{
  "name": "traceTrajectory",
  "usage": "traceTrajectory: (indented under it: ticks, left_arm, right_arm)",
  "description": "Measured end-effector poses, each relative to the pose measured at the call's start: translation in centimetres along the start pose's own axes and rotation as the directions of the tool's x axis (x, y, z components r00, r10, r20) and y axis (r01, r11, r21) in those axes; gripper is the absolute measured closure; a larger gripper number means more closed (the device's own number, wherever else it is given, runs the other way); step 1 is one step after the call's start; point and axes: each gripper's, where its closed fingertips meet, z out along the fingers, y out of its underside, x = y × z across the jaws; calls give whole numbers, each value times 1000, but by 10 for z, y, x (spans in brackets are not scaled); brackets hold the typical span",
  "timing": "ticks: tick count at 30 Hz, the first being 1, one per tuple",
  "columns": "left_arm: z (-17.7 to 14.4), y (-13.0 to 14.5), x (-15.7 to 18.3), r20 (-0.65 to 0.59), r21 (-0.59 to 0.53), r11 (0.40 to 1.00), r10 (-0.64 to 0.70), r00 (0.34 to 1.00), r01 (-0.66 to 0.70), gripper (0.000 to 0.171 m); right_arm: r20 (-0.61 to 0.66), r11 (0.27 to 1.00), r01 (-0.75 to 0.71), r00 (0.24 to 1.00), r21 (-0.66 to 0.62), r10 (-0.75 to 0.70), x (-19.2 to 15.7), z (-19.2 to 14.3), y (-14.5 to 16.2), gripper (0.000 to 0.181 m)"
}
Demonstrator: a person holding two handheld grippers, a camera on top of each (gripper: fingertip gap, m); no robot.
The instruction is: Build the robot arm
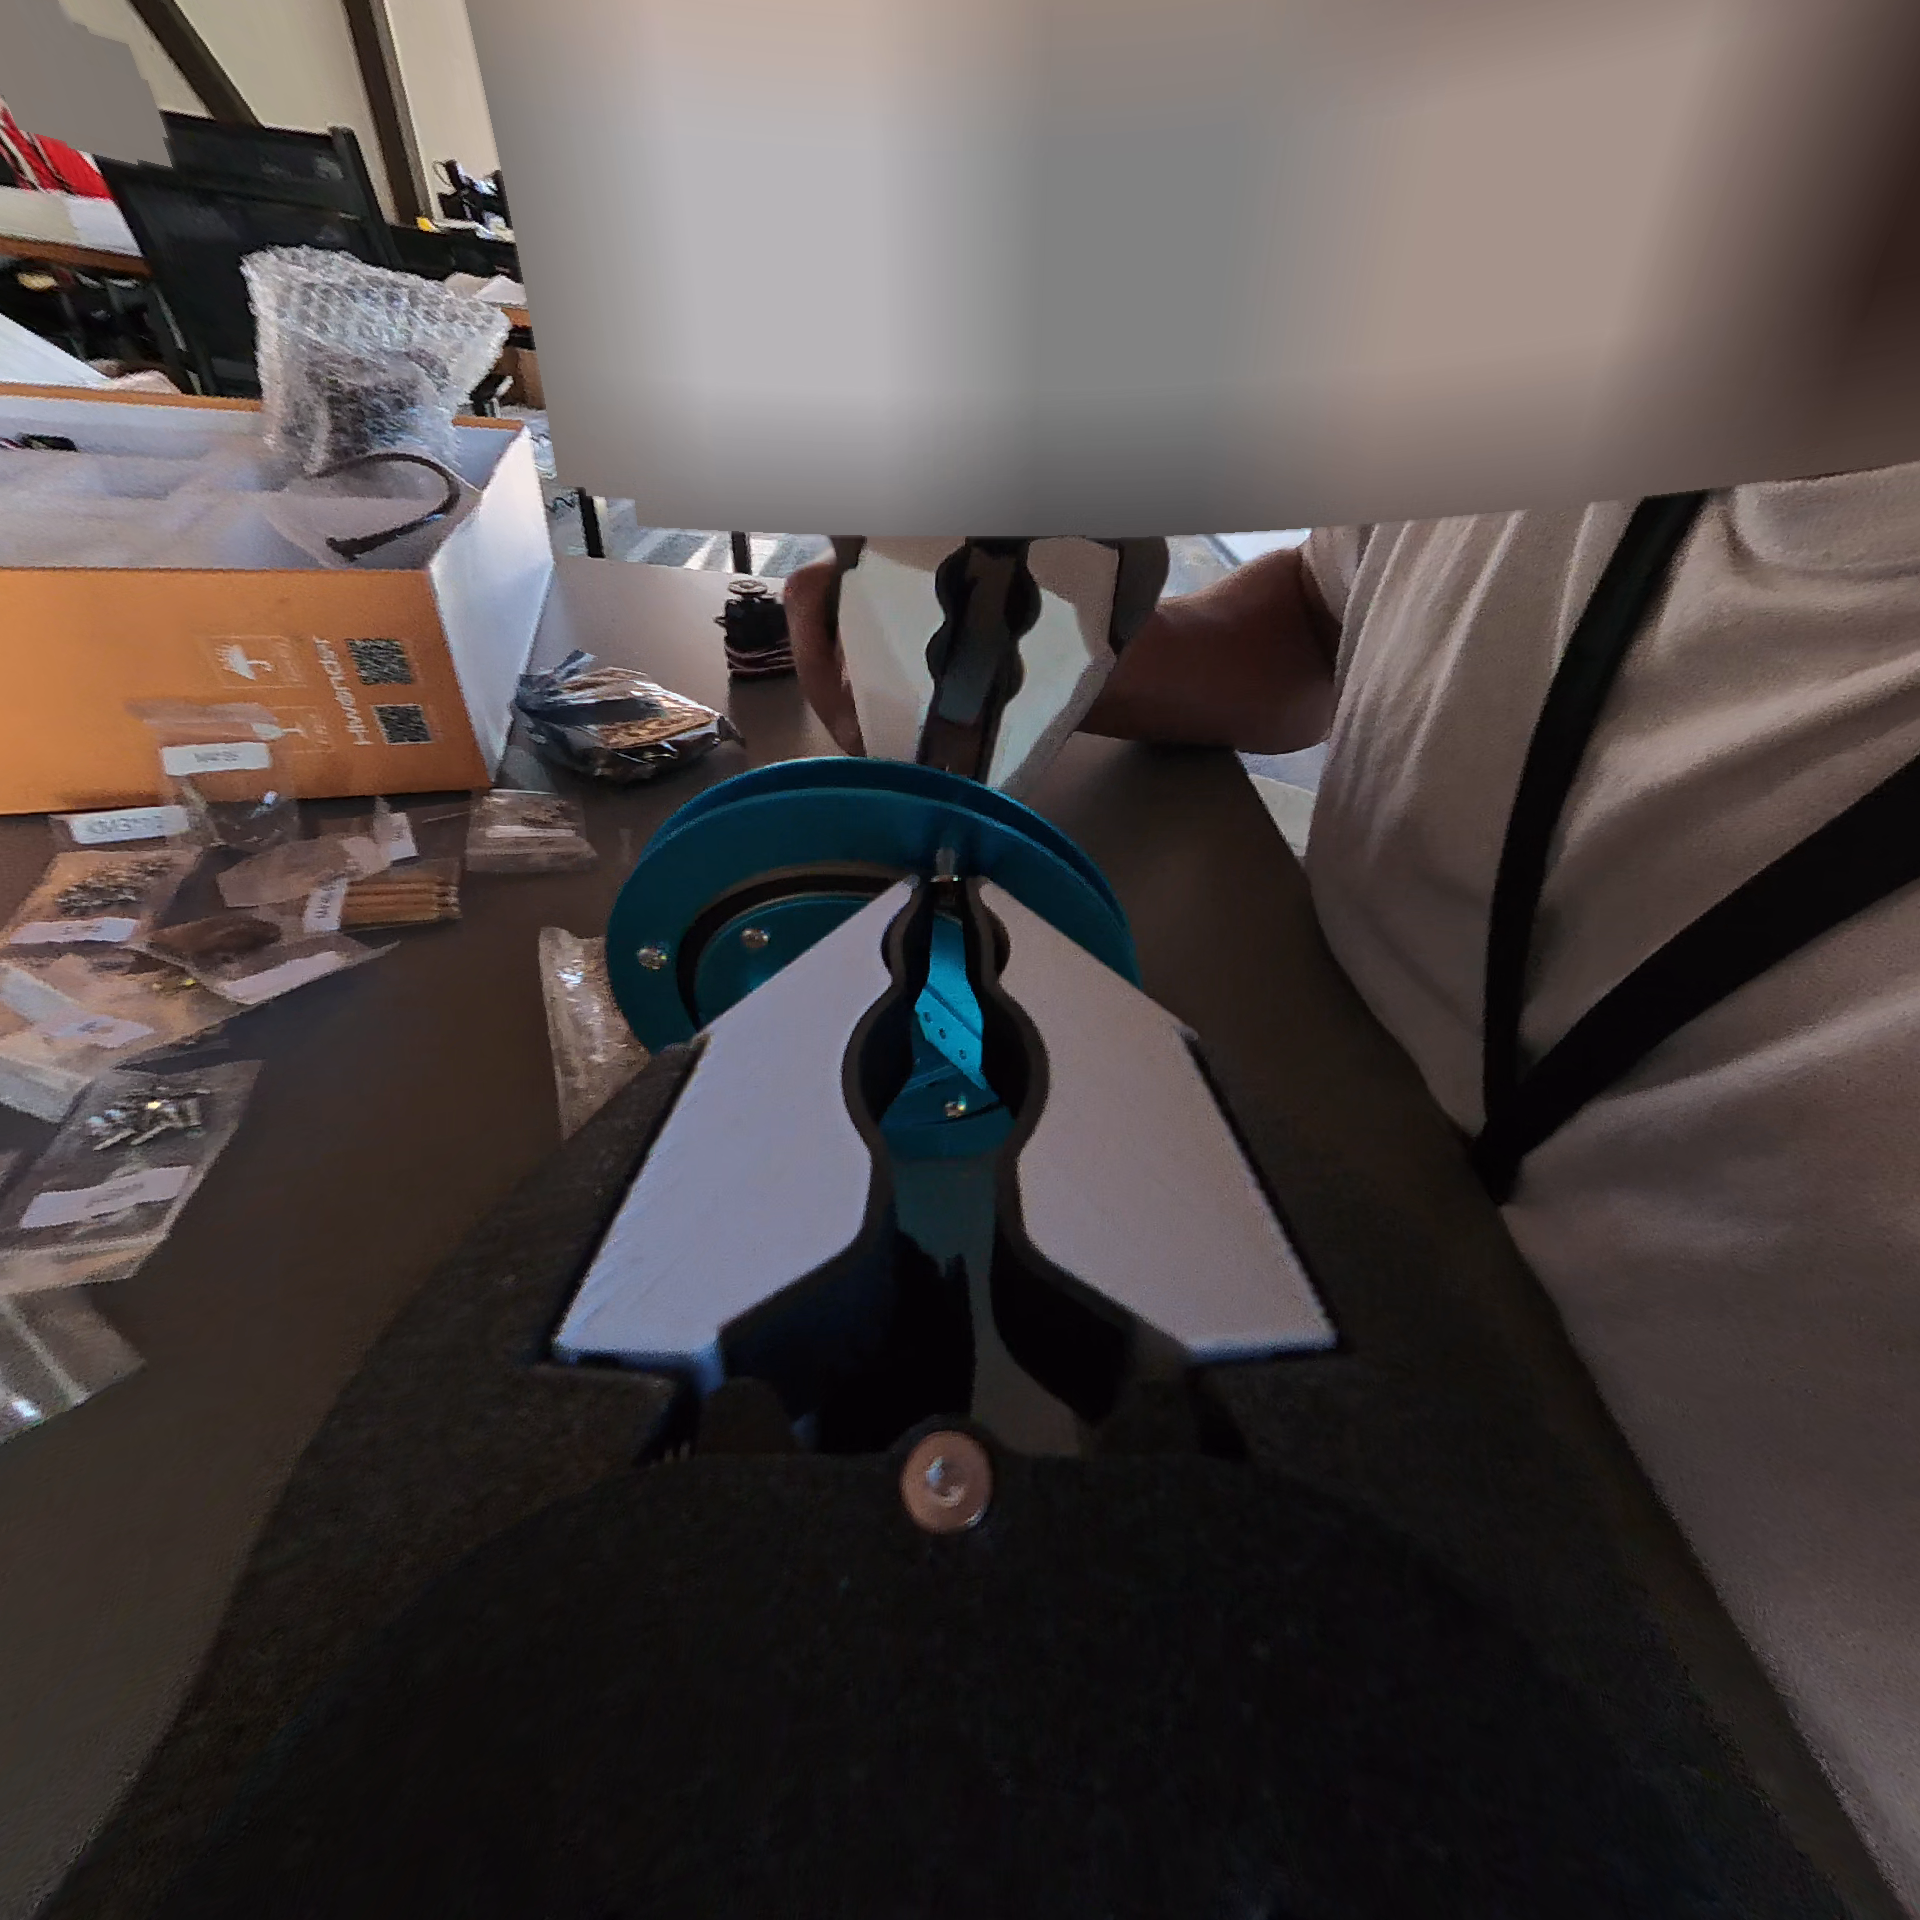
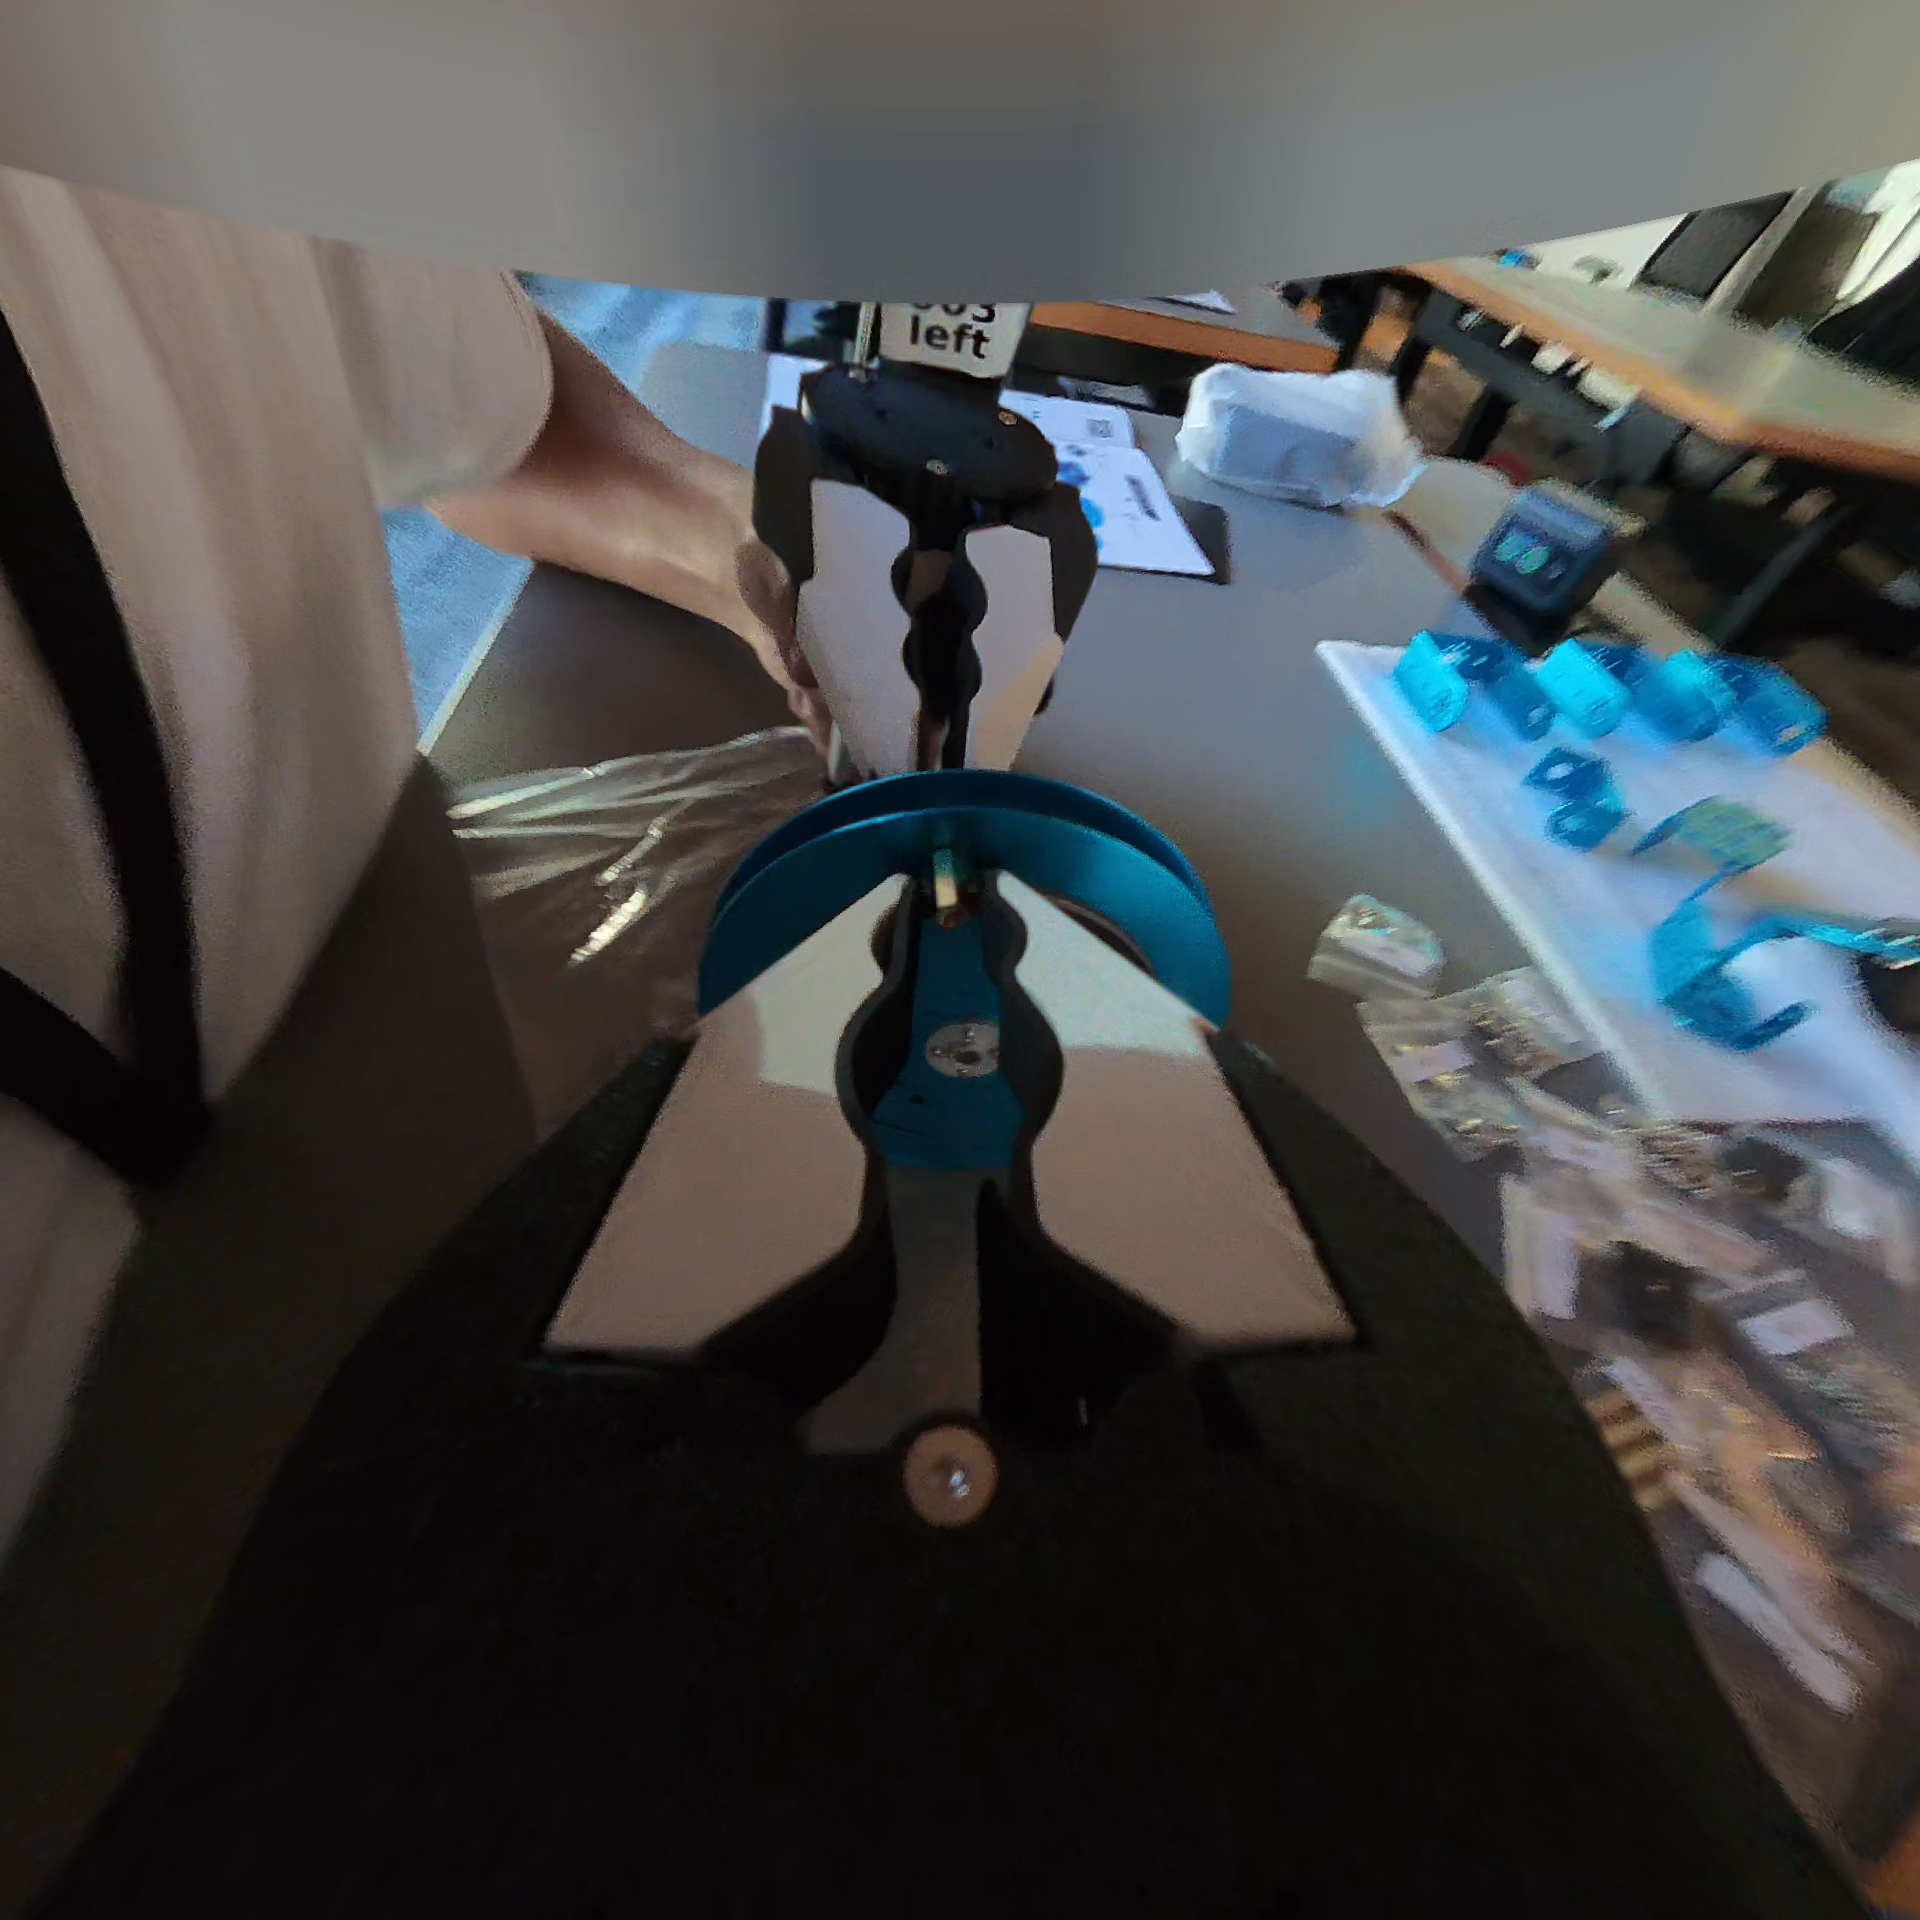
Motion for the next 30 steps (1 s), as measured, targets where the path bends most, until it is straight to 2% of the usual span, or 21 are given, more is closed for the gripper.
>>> traceTrajectory:
  ticks: [4, 7, 14, 17, 22, 24, 26, 27, 28, 29, 30]
  left_arm:
    - [2, -1, 1, -19, 8, 998, -64, 998, 64, 167]
    - [3, -1, 1, -38, 9, 993, -115, 993, 115, 168]
    - [5, -3, 3, -75, 16, 979, -200, 977, 201, 167]
    - [5, -4, 0, -56, 26, 977, -209, 976, 210, 167]
    - [6, -5, 0, -43, 35, 982, -183, 982, 184, 168]
    - [5, -4, 1, -5, 29, 996, -81, 997, 81, 168]
    - [4, -3, -1, 36, 2, 1000, -1, 999, 1, 168]
    - [4, -3, -1, 51, -9, 1000, 29, 998, -29, 168]
    - [3, -3, -1, 60, -18, 998, 56, 997, -55, 169]
    - [4, -3, -1, 66, -23, 997, 73, 995, -72, 169]
    - [4, -3, -1, 70, -26, 997, 78, 994, -76, 168]
  right_arm:
    - [-117, 971, 234, 964, -47, -238, 0, -3, -1, 174]
    - [-159, 946, 312, 933, -85, -322, 1, -4, -1, 175]
    - [-177, 923, 359, 908, -141, -380, 2, -3, 3, 177]
    - [-177, 925, 348, 911, -152, -372, 4, -4, 3, 177]
    - [-189, 895, 407, 879, -184, -438, 3, -4, 3, 177]
    - [-162, 930, 324, 922, -173, -352, 2, -3, 3, 177]
    - [-86, 988, 72, 993, -137, -84, 2, -2, 4, 177]
    - [-25, 988, -96, 995, -122, 93, 1, -1, 4, 177]
    - [52, 953, -280, 956, -116, 287, -2, 0, 4, 177]
    - [132, 875, -467, 867, -126, 481, -4, 0, 4, 177]
    - [205, 768, -624, 740, -145, 640, -6, -1, 3, 177]
